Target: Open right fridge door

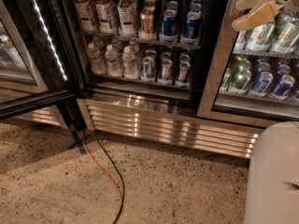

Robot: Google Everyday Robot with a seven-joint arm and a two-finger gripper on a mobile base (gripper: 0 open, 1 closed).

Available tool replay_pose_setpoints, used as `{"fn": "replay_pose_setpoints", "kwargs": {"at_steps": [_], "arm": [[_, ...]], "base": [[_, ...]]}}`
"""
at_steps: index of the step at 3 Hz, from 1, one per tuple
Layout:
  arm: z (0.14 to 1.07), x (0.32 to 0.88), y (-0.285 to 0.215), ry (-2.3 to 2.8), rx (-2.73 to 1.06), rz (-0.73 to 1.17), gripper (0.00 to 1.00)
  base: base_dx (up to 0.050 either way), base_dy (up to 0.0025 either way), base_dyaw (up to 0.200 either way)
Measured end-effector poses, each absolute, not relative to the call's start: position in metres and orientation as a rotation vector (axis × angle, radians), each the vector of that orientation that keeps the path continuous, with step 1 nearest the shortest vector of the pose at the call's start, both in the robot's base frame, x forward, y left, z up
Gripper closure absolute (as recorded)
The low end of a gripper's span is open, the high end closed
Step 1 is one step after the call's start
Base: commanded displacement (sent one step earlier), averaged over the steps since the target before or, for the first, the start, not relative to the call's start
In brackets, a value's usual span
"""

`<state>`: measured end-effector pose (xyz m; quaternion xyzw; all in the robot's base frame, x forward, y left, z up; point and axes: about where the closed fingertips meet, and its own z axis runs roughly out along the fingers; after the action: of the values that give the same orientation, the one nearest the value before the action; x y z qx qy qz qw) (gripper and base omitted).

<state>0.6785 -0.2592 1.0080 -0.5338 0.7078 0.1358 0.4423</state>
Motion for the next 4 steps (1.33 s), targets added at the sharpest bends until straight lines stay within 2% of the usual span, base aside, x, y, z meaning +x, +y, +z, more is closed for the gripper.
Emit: {"fn": "replay_pose_setpoints", "kwargs": {"at_steps": [1, 3, 4], "arm": [[1.008, 0.679, -0.259, 1.756, -1.324, 0.337, 0.0], [1.006, 0.68, -0.256, 1.763, -1.326, 0.348, 0.0], [0.999, 0.663, -0.243, 1.844, -1.346, 0.437, 0.0]], "base": [[0.0, 0.0, 0.0], [0.0, 0.0, 0.0], [0.0, 0.0, 0.0]]}}
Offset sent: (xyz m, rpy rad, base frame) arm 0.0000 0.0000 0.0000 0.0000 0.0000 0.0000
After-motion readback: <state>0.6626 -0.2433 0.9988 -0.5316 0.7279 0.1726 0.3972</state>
